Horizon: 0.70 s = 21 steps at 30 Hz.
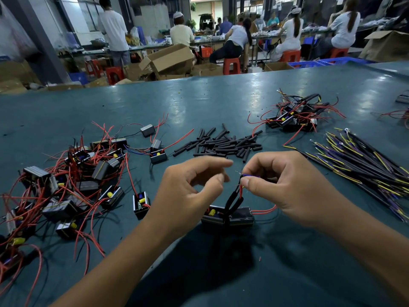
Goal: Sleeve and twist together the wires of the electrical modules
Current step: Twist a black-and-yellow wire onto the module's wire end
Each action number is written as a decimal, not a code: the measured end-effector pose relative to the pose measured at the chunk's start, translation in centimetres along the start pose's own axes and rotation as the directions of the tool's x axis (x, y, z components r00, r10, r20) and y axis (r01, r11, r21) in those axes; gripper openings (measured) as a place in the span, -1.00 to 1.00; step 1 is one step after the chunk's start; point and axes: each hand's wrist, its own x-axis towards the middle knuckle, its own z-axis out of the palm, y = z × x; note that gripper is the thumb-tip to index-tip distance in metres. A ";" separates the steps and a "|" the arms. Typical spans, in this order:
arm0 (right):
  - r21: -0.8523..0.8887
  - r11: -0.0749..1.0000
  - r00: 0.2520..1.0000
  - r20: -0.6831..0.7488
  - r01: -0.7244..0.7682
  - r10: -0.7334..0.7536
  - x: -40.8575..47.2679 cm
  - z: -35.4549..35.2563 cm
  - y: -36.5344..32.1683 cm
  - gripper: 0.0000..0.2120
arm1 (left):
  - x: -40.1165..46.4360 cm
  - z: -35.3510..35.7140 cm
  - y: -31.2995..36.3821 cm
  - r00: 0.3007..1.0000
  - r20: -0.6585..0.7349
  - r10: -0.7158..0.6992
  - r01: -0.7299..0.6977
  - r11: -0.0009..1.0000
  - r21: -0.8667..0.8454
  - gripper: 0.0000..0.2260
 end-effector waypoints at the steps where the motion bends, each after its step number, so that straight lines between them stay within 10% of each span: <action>1: -0.010 1.000 1.000 0.006 0.013 -0.013 0.0 0.0 -0.1 -0.91 | 0.1 0.0 0.2 0.998 -0.016 0.060 -0.059 0.995 0.077 -0.79; 7: -0.110 0.987 0.993 0.031 0.114 -0.111 -0.3 0.1 -0.6 -0.90 | 0.5 -0.1 1.2 0.957 0.018 0.290 -0.279 0.899 0.337 -0.93; 21: -0.199 0.959 0.978 0.092 0.201 -0.185 -0.9 0.7 -1.8 -0.95 | 0.2 -1.1 3.1 0.977 0.210 -0.027 -0.029 0.966 0.257 -0.87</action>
